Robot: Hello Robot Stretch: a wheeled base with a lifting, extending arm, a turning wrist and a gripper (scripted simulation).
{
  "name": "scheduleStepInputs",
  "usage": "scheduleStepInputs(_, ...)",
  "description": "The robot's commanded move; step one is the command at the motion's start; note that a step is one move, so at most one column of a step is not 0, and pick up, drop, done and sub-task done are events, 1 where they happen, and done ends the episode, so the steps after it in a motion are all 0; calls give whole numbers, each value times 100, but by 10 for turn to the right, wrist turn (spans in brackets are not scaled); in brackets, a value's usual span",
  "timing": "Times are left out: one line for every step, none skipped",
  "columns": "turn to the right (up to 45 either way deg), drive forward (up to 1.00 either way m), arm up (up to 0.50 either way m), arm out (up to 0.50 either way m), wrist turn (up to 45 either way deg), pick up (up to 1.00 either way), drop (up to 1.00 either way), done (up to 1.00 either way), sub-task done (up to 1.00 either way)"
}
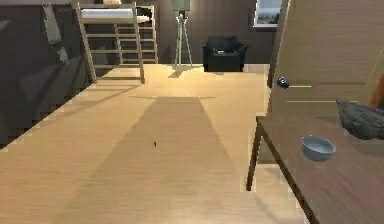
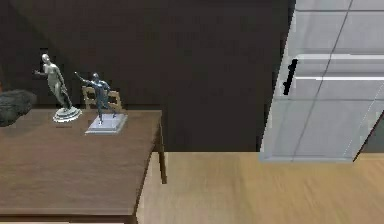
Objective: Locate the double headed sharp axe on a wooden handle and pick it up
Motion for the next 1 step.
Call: scheduleStepInputs(0, 100, 0, 0, 0, 0, 0, 0, 0)
